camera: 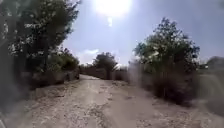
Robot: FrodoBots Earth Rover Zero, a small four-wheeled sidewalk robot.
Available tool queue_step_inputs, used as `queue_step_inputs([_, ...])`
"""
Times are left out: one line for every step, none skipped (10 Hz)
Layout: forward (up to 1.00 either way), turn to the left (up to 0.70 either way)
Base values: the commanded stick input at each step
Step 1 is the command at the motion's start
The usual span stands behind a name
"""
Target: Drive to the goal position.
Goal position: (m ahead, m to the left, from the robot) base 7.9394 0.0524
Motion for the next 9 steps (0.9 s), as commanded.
queue_step_inputs([0.6,0.14])
queue_step_inputs([0.6,0.15])
queue_step_inputs([0.6,0.15])
queue_step_inputs([0.6,0.02])
queue_step_inputs([0.6,0.01])
queue_step_inputs([0.6,0.01])
queue_step_inputs([0.6,0.01])
queue_step_inputs([0.6,0.01])
queue_step_inputs([0.6,0.01])
